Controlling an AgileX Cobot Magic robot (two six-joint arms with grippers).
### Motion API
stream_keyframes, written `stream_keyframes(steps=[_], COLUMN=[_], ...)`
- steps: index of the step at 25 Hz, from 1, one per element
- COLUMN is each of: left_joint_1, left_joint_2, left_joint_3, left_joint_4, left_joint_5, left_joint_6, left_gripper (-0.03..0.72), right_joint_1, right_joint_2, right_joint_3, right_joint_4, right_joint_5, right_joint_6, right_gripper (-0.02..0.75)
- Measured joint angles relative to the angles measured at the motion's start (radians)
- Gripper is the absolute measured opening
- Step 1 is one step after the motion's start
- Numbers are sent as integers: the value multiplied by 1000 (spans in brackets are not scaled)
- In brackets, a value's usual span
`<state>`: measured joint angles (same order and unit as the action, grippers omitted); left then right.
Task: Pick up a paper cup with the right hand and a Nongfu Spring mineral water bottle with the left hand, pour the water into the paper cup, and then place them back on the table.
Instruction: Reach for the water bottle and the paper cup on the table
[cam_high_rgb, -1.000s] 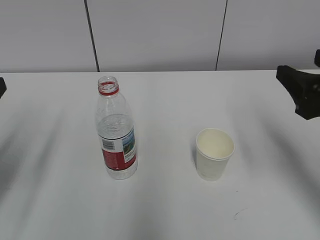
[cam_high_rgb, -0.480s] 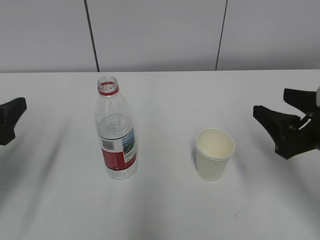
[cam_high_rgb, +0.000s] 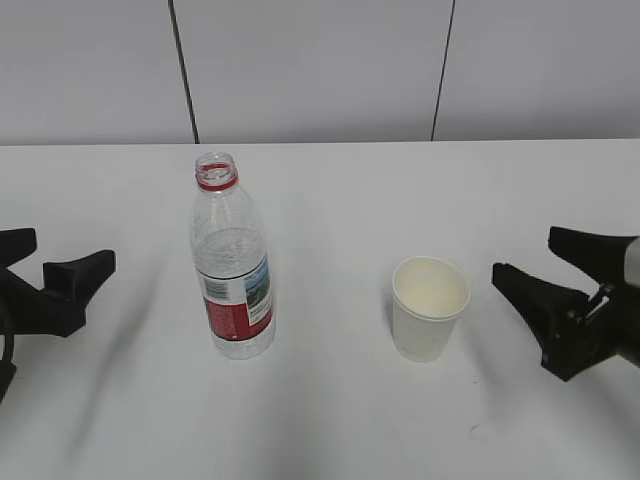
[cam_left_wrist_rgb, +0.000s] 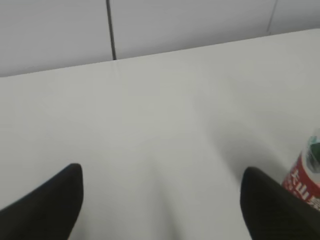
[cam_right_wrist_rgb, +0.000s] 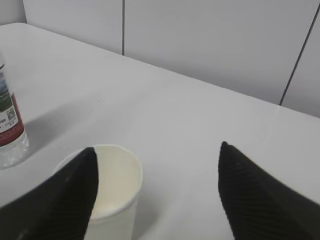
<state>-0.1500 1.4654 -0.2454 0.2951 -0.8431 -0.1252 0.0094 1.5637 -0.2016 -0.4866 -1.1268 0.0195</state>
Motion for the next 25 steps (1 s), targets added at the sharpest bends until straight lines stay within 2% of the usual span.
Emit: stream_keyframes(steps=[9,22,25], left_joint_1=[0,0,0], left_joint_2=[161,197,197], left_joint_3=[10,10,10], left_joint_4=[78,117,117], left_joint_5=[-178,-230,-230], left_joint_6=[-45,-45,-46], left_gripper=[574,574,574], right_joint_1=[0,0,0], right_joint_2=[47,287,342], right_joint_3=[112,83,38], right_joint_4=[14,-78,-110], right_joint_5=[-14,-19,-21], right_joint_6=[-10,-88,-88], right_gripper=[553,552,589])
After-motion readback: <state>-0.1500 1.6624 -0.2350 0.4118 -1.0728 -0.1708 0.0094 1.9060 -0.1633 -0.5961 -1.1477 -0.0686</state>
